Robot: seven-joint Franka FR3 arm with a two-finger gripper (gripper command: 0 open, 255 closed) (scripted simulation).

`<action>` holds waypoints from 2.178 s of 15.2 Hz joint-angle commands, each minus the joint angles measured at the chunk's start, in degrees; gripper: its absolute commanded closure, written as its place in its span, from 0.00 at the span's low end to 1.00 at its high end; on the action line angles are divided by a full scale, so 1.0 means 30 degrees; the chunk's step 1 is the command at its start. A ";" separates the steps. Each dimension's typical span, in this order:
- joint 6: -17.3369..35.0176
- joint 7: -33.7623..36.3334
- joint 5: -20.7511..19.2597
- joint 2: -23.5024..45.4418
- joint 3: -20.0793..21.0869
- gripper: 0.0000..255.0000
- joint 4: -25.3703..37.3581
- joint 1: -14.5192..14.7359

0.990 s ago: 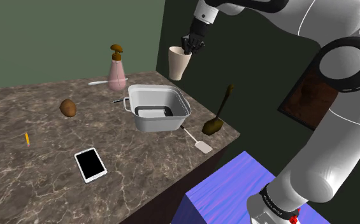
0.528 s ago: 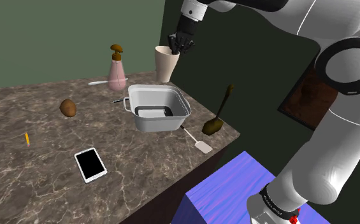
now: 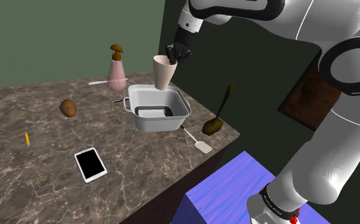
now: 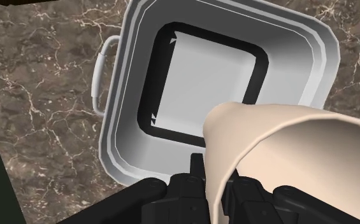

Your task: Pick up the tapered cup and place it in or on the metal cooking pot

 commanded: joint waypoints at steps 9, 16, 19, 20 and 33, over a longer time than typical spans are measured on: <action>0.2582 -0.0263 0.0084 -0.0067 0.0013 1.00 -0.2642 0.0016; 0.3046 -0.0310 0.0102 -0.0032 0.0017 1.00 -0.3073 0.0020; 0.3046 -0.0310 0.0102 -0.0032 0.0017 1.00 -0.3073 0.0020; 0.3047 -0.0311 0.0102 -0.0030 0.0016 0.00 -0.3072 0.0019; 0.0749 -0.0269 0.0064 -0.0411 -0.0075 0.00 -0.1165 -0.0104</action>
